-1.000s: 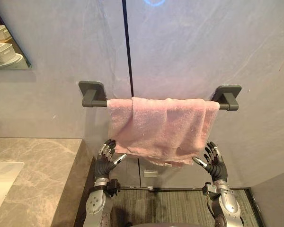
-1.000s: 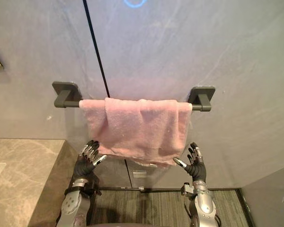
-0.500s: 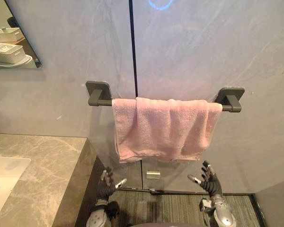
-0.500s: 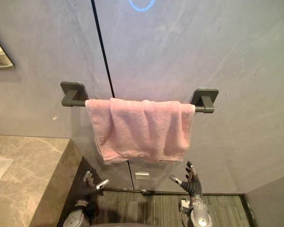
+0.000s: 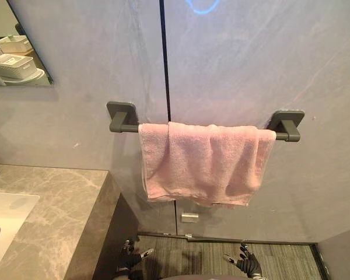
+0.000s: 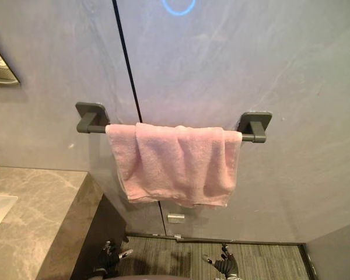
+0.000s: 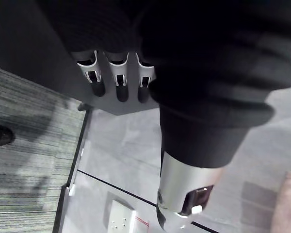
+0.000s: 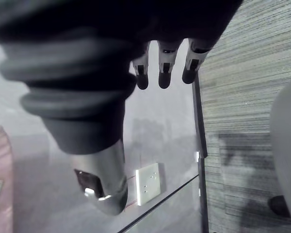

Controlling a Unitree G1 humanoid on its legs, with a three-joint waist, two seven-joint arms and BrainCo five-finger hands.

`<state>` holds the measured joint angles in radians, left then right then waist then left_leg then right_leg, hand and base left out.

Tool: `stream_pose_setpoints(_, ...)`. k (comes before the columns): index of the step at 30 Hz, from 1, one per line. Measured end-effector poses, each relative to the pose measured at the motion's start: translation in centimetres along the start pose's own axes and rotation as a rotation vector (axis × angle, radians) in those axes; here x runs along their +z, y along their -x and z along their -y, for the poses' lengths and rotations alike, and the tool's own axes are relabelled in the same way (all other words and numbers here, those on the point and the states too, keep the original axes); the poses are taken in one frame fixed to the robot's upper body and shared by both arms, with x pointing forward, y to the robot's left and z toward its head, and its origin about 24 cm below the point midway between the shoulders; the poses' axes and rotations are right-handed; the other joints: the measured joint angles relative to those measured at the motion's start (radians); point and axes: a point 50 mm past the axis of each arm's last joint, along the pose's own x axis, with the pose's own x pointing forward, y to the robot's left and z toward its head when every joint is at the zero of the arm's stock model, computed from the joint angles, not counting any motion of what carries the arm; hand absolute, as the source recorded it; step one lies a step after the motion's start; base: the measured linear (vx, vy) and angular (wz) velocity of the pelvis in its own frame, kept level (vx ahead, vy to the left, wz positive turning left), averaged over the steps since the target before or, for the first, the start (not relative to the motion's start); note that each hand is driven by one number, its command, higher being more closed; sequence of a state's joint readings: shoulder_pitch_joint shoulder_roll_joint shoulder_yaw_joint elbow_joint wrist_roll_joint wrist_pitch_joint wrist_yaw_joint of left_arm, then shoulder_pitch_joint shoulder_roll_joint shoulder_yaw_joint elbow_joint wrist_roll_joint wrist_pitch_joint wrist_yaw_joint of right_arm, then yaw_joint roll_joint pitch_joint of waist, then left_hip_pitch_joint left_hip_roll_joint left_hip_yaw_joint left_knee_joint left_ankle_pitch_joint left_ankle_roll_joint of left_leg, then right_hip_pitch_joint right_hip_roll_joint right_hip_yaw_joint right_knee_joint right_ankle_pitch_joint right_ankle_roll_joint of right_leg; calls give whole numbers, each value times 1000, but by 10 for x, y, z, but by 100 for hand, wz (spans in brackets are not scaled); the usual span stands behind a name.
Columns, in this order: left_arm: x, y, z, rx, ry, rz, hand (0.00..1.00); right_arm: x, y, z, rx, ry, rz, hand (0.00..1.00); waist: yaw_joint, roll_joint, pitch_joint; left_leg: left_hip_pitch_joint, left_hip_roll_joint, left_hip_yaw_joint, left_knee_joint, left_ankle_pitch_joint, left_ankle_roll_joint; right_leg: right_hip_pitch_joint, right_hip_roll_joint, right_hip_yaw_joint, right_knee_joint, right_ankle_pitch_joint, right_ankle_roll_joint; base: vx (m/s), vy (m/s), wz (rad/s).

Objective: Organize washtable

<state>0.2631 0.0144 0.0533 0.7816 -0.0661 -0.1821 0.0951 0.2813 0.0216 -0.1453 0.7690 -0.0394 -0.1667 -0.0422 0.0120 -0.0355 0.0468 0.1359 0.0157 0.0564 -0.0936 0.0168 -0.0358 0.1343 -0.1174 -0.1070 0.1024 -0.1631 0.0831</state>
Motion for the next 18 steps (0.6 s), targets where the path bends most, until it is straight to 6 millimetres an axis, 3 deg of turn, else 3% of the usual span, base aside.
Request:
stream_pose_setpoints(8, -5, -6, -2, 7, -23, -53, 0, -1, -10, -3, -5, -11, -52, 0, -1, 2, 9, -3, -3, -3, -8, 0, -1, -1, 2, 0, -9, 0, 0, -26, -9, 0)
stream_pose_setpoints(18, 3, -16, -3, 0, -74, -59, 0, 3, -20, -3, -13, -41, -96, 0, -4, -6, 55, -10, -2, 3, -3, -6, -7, 0, 9, 14, -34, 8, -9, 3, -4, -2)
